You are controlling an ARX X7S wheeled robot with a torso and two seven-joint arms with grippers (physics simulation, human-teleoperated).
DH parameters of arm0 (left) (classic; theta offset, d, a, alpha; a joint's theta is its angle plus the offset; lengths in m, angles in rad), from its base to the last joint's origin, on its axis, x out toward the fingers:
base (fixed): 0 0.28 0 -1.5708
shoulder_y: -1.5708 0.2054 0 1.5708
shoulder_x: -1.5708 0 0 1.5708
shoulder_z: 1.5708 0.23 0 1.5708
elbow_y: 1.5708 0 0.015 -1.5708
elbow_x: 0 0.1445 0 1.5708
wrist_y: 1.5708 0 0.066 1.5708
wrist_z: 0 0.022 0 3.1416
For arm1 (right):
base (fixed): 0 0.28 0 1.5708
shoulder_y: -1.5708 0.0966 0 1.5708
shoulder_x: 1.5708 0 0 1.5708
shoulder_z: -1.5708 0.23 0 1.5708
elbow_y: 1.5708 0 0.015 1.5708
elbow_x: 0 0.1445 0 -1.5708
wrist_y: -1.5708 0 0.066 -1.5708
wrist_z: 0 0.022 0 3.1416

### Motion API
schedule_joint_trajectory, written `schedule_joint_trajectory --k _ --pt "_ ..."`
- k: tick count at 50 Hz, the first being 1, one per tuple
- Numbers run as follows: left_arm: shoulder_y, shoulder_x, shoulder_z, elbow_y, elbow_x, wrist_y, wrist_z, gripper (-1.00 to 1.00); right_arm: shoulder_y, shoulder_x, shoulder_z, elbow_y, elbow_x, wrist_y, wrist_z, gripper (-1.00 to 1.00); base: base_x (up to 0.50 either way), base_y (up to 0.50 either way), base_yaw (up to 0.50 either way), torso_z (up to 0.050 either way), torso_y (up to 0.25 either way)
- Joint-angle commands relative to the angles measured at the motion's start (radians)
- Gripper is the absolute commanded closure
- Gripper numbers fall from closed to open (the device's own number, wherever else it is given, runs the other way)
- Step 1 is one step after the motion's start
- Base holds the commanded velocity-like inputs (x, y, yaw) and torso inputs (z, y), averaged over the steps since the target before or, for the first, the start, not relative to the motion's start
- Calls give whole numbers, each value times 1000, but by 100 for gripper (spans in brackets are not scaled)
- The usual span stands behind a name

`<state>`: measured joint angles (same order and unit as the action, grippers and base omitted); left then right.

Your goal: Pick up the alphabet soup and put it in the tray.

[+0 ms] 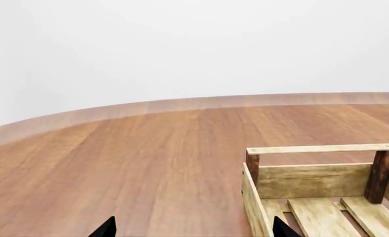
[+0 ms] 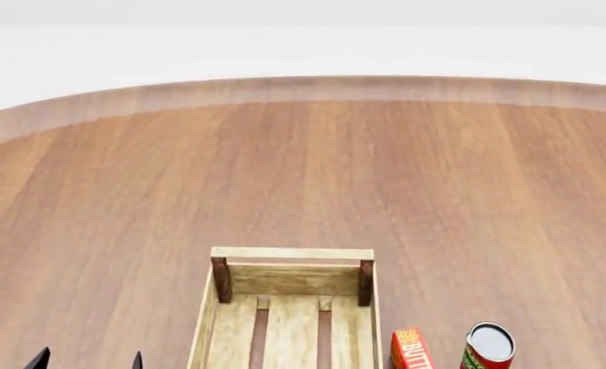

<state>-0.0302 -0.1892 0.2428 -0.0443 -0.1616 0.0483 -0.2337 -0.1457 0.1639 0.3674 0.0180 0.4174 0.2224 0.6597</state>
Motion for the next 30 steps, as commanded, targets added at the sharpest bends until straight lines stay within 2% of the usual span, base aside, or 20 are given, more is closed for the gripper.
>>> schedule_joint_trajectory --k 1,30 --pt "-1 -4 5 -3 -5 3 -5 -100 18 6 -3 58 -3 -20 -4 -100 0 0 0 0 0" --pt "-1 -16 20 6 -13 3 -19 -100 51 21 -15 165 -12 -66 -16 -100 0 0 0 0 0"
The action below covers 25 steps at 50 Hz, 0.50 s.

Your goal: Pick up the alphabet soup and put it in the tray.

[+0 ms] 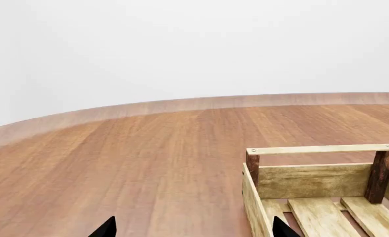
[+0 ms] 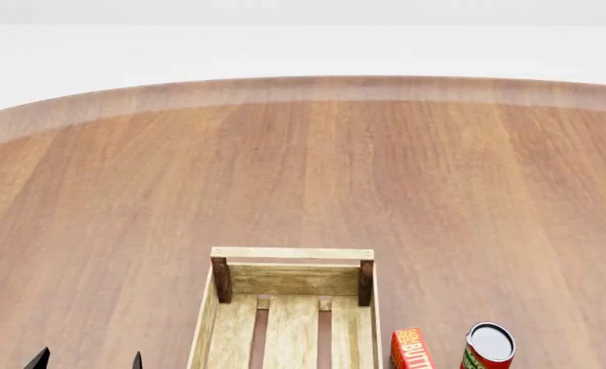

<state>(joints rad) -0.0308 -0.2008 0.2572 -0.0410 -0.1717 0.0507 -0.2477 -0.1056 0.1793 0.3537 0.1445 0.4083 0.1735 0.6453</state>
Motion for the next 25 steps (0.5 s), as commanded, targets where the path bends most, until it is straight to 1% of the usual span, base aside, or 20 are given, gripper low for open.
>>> schedule_joint_trajectory --k 1,24,25 --pt "0 -4 6 2 -4 0 -5 -100 12 6 -2 41 -3 -18 -2 -100 0 0 0 0 0" --pt "-5 -10 17 -6 -12 4 -13 -100 29 14 -19 86 -12 -42 1 -100 0 0 0 0 0" --pt "-5 -10 17 -7 -12 5 -13 -100 27 14 -19 83 -13 -42 4 100 0 0 0 0 0"
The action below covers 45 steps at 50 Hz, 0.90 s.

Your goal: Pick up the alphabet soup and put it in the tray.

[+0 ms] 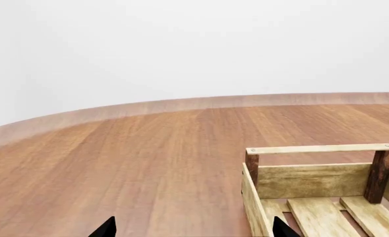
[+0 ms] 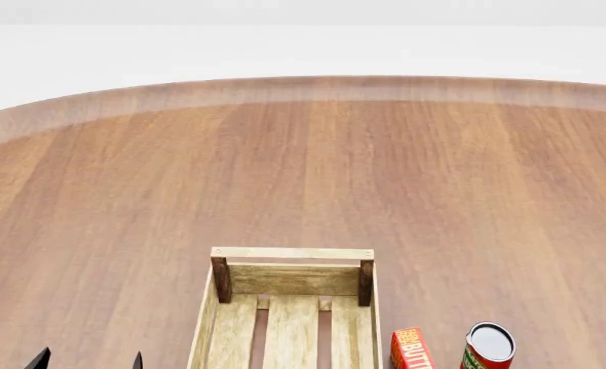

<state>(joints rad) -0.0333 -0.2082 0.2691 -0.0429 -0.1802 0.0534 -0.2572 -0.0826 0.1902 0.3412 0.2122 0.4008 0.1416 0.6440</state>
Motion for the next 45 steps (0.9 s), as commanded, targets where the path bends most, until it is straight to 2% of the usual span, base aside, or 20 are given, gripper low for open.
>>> schedule_joint_trajectory --k 1,9,21,33,45 --pt "-3 -3 5 -5 -4 2 -3 -100 2 3 -6 11 -5 -9 7 100 0 0 0 0 0" --pt "-4 -6 8 -4 -8 2 -6 -100 -31 8 -17 -87 -6 16 27 100 0 0 0 0 0" --pt "-3 -10 12 -1 -11 3 -11 -100 -100 40 -56 -401 27 119 42 100 0 0 0 0 1" --pt "-1 -15 16 3 -14 5 -17 -100 -109 79 -104 -624 74 207 37 100 0 0 0 0 0" --pt "-2 -18 20 4 -19 5 -21 -100 -84 108 -165 -735 114 270 17 100 0 0 0 0 1"
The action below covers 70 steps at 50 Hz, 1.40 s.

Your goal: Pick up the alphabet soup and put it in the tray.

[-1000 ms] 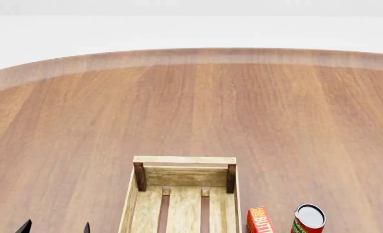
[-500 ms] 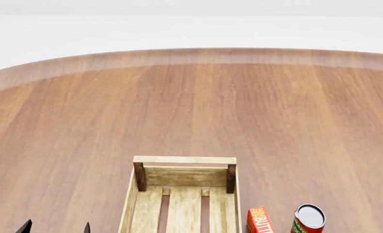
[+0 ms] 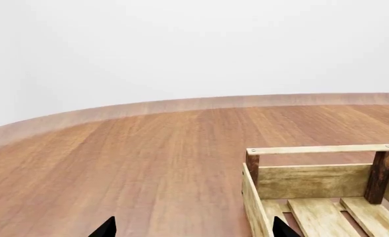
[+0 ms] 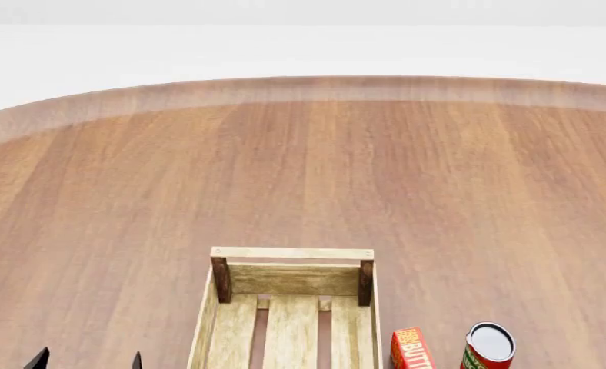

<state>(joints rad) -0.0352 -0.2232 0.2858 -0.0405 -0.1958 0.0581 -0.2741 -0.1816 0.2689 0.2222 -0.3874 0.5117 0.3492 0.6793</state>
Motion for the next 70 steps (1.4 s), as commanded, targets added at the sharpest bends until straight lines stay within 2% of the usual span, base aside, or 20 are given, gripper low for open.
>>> schedule_joint_trajectory --k 1,19,36,48,70 --pt "-1 -3 4 1 -5 0 -4 -100 17 32 -50 -143 5 72 -16 100 0 0 0 0 0" --pt "-6 -8 9 -4 -11 2 -9 -100 145 72 -209 -246 26 173 -62 100 0 0 0 0 1" --pt "-6 -12 16 -5 -14 6 -15 -100 252 69 -355 -253 8 229 -98 100 0 0 0 0 1" --pt "-3 -17 20 4 -18 5 -22 -100 311 59 -523 -170 -68 203 -181 100 0 0 0 0 1" --pt "-7 -23 27 2 -28 7 -28 -100 374 -5 -679 52 -116 89 -317 100 0 0 0 0 0"
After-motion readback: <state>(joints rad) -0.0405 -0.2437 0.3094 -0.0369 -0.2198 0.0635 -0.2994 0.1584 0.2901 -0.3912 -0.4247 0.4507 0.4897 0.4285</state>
